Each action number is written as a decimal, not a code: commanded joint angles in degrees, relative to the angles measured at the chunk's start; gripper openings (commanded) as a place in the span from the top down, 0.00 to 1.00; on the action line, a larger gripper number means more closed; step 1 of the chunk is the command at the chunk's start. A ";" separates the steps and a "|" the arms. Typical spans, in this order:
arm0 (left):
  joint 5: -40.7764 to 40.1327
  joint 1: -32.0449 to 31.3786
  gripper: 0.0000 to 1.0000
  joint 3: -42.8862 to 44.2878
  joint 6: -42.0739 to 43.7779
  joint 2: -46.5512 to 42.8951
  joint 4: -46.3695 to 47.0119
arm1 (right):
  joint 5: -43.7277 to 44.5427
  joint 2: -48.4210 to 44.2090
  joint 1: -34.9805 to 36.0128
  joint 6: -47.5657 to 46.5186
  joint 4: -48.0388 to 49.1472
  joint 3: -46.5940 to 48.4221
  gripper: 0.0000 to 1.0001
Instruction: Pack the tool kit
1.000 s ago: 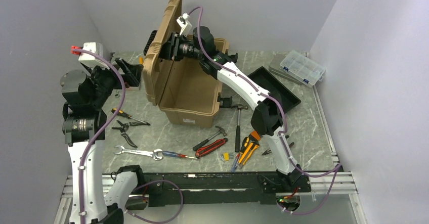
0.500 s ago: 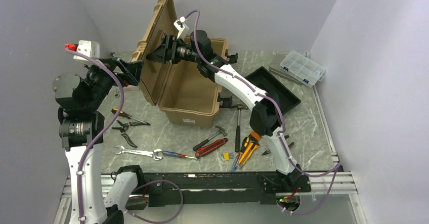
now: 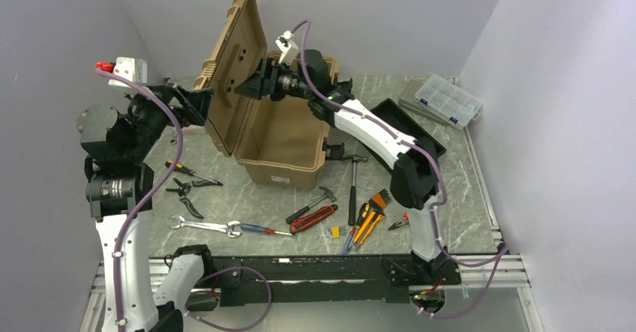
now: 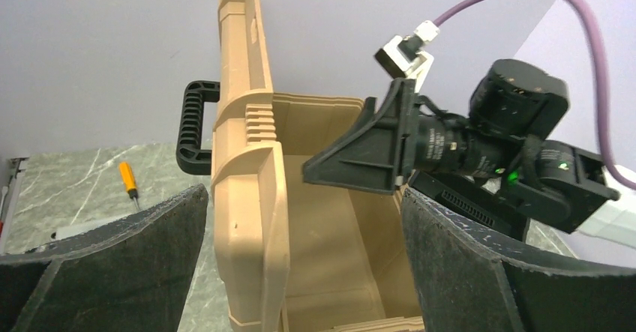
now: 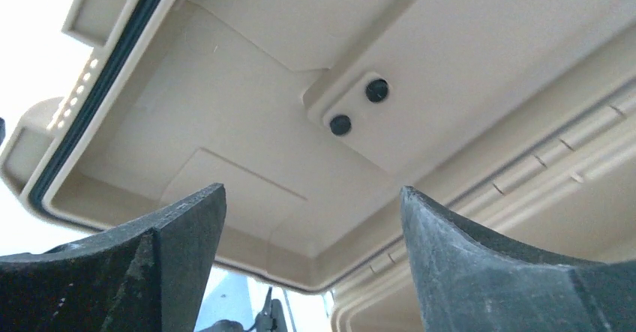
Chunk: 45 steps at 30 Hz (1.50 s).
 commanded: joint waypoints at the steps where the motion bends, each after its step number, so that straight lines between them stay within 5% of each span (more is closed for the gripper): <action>1: 4.74 0.16 0.01 1.19 -2.35 -0.75 2.18 | 5.87 -11.54 -3.12 -4.06 -1.07 -6.68 0.10; 8: 10.11 -4.88 0.01 1.31 -8.04 -2.47 -0.29 | 15.72 -22.73 -6.36 -11.34 -11.96 -19.15 0.09; 12: -0.65 -21.82 0.01 1.81 -5.30 -0.68 -5.82 | 20.69 -31.66 -9.06 -12.81 -14.57 -29.53 0.09; 25: -32.46 -56.70 0.04 -11.49 -9.72 4.32 -10.57 | 25.37 -47.37 -14.20 -14.51 -17.64 -49.04 0.09; 34: -38.56 -61.96 0.07 -25.35 -19.60 5.00 -7.46 | 24.52 -50.69 -14.30 -14.29 -17.78 -54.84 0.09; 45: -45.19 -61.13 0.04 -37.04 -23.84 8.05 1.57 | 23.72 -51.62 -14.31 -12.42 -14.64 -60.64 0.10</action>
